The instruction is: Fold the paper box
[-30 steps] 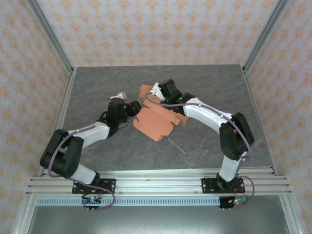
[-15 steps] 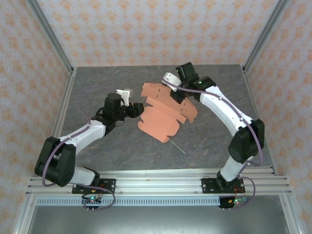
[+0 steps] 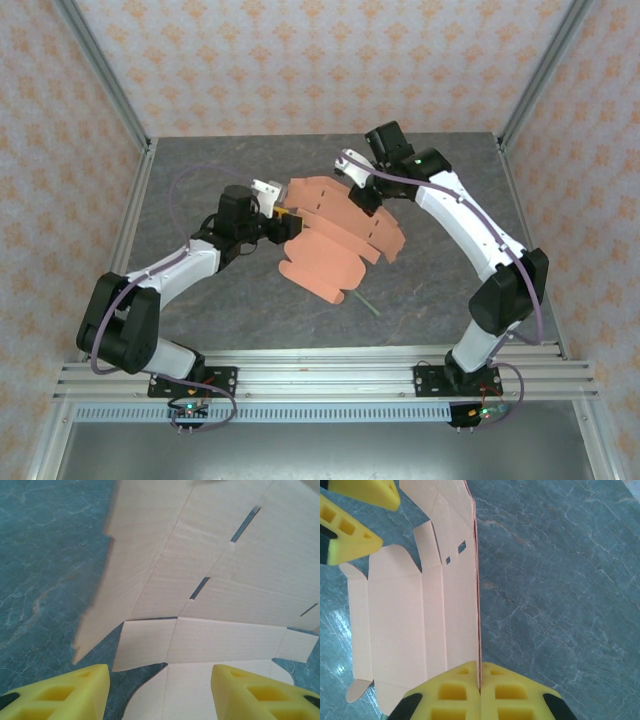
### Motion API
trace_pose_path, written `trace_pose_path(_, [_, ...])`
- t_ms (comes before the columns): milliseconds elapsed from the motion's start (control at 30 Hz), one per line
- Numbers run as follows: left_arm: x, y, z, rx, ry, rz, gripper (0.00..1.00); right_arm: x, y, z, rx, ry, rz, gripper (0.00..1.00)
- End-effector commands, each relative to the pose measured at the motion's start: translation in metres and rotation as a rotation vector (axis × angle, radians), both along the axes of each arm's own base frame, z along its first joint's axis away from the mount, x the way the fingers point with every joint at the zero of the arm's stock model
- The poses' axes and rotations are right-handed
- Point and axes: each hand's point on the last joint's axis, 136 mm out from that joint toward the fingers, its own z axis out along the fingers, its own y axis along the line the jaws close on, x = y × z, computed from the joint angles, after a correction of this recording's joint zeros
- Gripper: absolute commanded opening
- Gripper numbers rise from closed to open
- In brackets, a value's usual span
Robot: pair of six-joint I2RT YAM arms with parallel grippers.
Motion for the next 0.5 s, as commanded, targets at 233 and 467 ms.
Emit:
trace_pose_path(233, [0.016, -0.006, -0.002, 0.081, -0.011, -0.030, 0.58, -0.005, 0.003, 0.014, 0.038, 0.017, 0.006, 0.00])
trace_pose_path(467, [0.027, -0.001, -0.010, 0.147, 0.001, -0.010, 0.60, -0.006, 0.005, 0.016, 0.050, 0.019, 0.013, 0.00])
